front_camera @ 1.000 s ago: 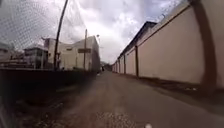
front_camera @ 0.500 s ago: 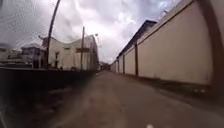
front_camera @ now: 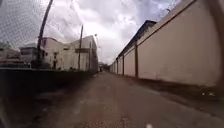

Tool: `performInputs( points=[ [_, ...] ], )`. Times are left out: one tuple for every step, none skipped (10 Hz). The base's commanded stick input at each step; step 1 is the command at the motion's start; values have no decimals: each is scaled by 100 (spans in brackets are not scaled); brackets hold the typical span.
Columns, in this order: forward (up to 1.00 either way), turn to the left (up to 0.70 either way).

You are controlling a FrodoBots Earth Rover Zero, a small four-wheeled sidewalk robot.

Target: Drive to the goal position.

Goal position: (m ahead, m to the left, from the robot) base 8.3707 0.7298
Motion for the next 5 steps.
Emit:
performInputs(
  points=[
    [70, 0],
    [70, 0],
    [70, 0],
    [70, 0],
    [70, 0]
  ],
)
